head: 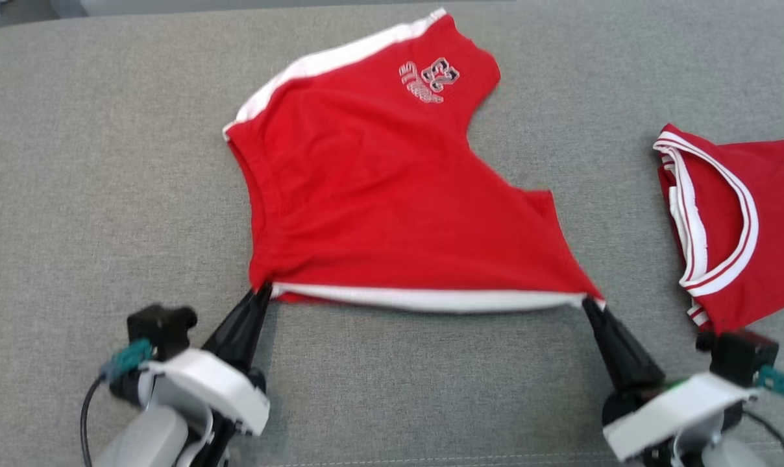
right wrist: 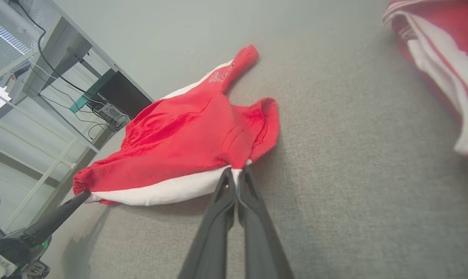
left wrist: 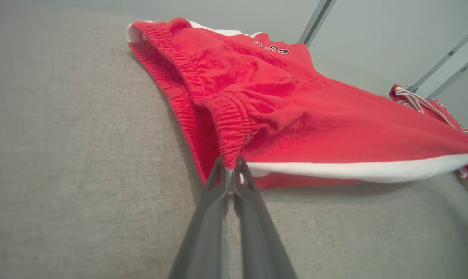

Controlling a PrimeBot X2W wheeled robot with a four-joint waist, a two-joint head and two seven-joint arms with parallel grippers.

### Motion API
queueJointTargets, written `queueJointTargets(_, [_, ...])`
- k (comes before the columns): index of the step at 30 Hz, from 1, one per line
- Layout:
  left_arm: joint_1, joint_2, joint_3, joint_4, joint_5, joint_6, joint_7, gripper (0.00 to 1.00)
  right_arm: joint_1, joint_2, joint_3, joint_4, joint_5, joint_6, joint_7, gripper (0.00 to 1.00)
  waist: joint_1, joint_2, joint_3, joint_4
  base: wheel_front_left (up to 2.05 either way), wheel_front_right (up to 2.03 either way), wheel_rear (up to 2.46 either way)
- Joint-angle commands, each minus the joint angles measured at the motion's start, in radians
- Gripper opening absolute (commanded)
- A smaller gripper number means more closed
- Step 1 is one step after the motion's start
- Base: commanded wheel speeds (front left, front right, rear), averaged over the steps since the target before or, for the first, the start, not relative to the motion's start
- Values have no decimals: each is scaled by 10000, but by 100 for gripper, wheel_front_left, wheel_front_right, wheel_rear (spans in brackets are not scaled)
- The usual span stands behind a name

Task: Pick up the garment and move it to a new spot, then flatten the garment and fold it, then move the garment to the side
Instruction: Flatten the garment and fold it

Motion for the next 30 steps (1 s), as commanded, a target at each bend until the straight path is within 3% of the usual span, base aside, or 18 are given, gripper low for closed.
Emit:
queueJointTargets(1, [331, 513, 473, -569, 68, 395, -123, 0, 550, 121, -95, -455, -224, 2, 178, 0, 0, 0, -122, -31, 0, 0, 0])
queueJointTargets(9, [2006, 1050, 601, -2426, -225, 1436, 243, 0, 2201, 1029, -1139, -1346, -1061, 2, 1213, 0, 0, 0, -535, 102, 0, 0, 0])
queueJointTargets(16, [2403, 1157, 559, -2657, -459, 1621, 569, 0, 2498, 1433, -1301, -1557, -1420, 2, 1944, 0, 0, 0, -740, 225, 0, 0, 0])
queueJointTargets(17, [2440, 1108, 577, -2636, -552, 1624, 599, 18, 2540, 1465, -1342, -1554, -1428, 2, 1976, 33, 0, 0, -772, 265, 0, 0, 0])
queueJointTargets(18, [2462, 1090, 623, -2599, -560, 1724, 571, 100, 2570, 1505, -1346, -1597, -1378, 2, 1987, 86, 0, 0, -792, 287, 0, 0, 0])
queueJointTargets(19, [2504, 1058, 641, -2591, -621, 1745, 579, 100, 2582, 1508, -1361, -1686, -1379, 2, 1933, 100, 0, 0, -820, 305, 0, 0, 0])
queueJointTargets(25, [2870, 1098, 1111, -3231, -628, 2327, 211, 100, 2817, 1522, -2393, -2055, -1860, 2, 1520, 100, 0, 0, -1164, 439, 0, 0, 0])
queueJointTargets(30, [2966, 1427, 1562, -4185, 85, 3059, -77, 100, 2665, 1375, -2915, -2449, -2578, 2, 1178, 100, 0, 0, -1446, 510, 0, 0, 0])
